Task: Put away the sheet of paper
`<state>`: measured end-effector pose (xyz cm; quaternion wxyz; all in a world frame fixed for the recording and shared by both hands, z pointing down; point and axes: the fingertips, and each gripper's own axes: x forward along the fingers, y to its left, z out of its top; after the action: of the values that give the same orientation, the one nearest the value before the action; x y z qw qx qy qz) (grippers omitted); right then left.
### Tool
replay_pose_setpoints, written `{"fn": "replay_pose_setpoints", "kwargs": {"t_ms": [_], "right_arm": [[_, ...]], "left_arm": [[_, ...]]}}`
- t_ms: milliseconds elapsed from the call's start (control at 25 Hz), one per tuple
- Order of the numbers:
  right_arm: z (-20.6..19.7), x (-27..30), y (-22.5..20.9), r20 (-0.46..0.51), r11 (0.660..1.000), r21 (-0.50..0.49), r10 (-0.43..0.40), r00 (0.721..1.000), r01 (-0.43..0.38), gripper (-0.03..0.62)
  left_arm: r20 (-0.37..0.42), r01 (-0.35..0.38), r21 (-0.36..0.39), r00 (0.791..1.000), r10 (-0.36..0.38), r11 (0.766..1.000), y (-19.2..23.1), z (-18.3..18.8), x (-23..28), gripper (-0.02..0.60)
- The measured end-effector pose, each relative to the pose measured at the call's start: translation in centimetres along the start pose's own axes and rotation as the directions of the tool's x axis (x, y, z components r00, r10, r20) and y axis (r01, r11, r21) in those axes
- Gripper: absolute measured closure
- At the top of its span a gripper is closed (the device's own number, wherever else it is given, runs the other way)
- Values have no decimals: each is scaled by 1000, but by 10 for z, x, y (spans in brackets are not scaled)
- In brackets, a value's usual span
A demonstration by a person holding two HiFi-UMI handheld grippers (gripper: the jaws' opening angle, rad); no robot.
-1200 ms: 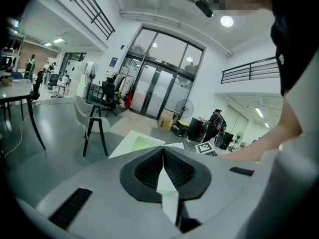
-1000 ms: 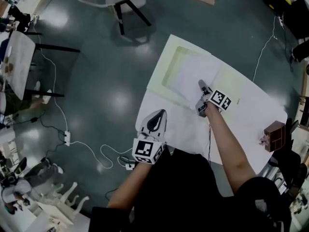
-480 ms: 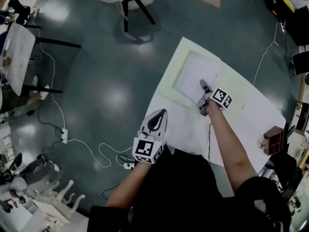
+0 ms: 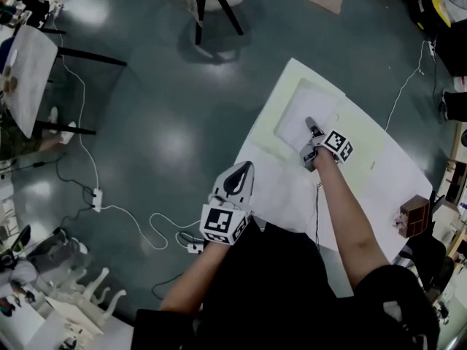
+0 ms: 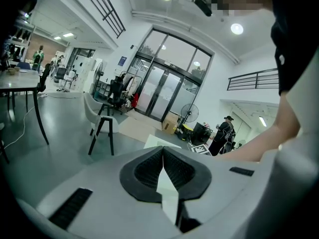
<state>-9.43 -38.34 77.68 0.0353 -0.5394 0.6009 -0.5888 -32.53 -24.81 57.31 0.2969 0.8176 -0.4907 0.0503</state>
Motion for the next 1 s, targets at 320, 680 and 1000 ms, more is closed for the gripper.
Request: {"fn": "replay_pose_setpoints", "kwargs": {"t_ms": [320,680,1000], "right_arm": [[2,-4,9,6,998,-52,-28,1000,28,482],[35,-101,-7,124,987,-124,-82,989,97,399],[26,-240,2,134,970,-245,40,990,-5,401]], "left_arm": [[11,2,20,1000,-3,1000,16,10,-10,577],[25,41,87,999,-43,995,-11,13,-13,577],[41,48,119,998,-53,992,-66,8,-11,577]]}}
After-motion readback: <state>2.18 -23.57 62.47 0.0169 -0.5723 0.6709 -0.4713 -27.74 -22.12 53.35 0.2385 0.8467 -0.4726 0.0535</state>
